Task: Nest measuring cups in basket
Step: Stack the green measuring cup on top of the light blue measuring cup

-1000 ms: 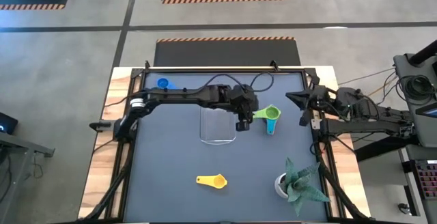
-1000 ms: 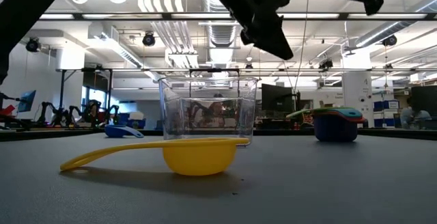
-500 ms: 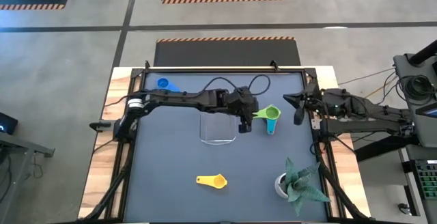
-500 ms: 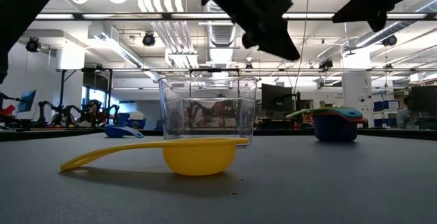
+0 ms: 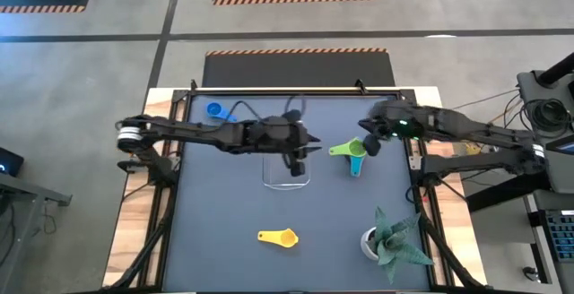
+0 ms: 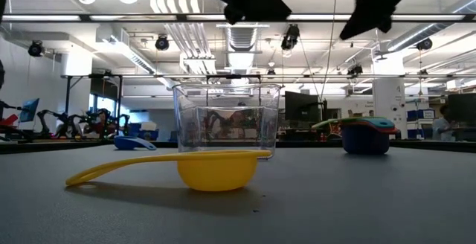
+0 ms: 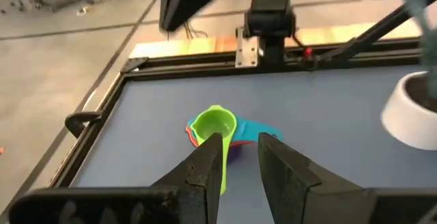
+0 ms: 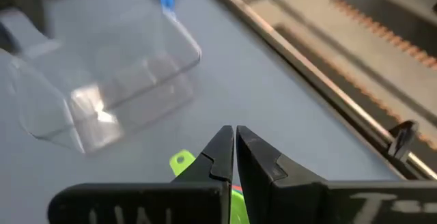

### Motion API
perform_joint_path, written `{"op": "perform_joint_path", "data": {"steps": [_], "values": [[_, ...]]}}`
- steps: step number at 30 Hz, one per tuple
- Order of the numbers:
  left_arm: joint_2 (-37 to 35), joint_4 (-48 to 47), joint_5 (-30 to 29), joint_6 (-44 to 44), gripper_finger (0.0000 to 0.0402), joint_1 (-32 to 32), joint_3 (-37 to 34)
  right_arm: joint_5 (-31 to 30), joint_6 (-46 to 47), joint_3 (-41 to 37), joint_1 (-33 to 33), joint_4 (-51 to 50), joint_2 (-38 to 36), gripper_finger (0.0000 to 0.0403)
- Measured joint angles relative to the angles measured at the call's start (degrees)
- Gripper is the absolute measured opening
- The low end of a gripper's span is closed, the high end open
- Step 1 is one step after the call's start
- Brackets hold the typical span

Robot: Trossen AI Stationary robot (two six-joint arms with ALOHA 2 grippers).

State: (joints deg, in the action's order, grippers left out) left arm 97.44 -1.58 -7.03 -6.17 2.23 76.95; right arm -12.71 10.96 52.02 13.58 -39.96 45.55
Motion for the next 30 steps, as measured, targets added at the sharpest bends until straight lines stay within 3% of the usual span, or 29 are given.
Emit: {"op": "perform_joint_path", "data": {"steps": [6, 14, 20, 30], "values": [[-9.2, 7.7, 0.0, 1.4, 0.0076, -0.2, -10.8, 6.0, -3.0, 7.1, 5.8, -4.7, 9.6, 0.0009], [-19.5, 9.5, -0.1, 2.7, 0.0076, -0.2, -19.9, 11.4, -7.2, 16.4, 11.3, -12.3, 22.3, 0.0009], [-25.9, 9.5, -1.3, 2.7, 0.0076, -0.2, -24.2, 15.9, -9.2, 19.5, 12.4, -13.9, 29.7, 0.0009], [-31.2, 9.3, -4.5, 2.2, 0.0076, -0.1, -26.1, 16.2, -11.9, 19.5, 12.4, -13.3, 37.9, 0.0009]]}}
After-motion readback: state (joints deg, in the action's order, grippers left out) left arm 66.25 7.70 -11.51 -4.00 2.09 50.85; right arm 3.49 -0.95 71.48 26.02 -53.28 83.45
